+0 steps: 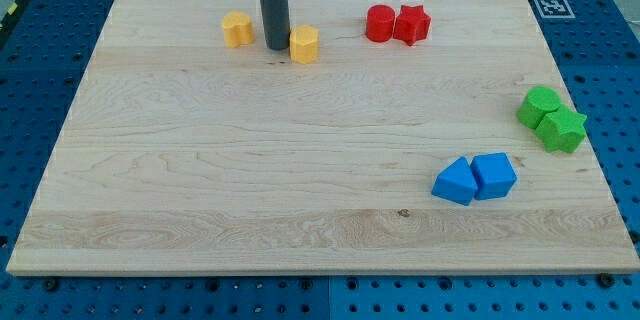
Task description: Place the yellow hexagon to the left of the green star
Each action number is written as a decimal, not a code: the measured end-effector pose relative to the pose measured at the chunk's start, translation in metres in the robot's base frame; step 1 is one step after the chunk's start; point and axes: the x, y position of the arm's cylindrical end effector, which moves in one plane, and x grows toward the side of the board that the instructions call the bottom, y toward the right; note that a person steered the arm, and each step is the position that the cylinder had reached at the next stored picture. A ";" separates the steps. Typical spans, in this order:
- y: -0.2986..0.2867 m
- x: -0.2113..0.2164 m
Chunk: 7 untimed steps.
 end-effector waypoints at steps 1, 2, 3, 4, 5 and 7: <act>0.016 -0.002; 0.034 0.030; 0.053 0.042; 0.080 0.042; 0.093 0.059; 0.132 0.086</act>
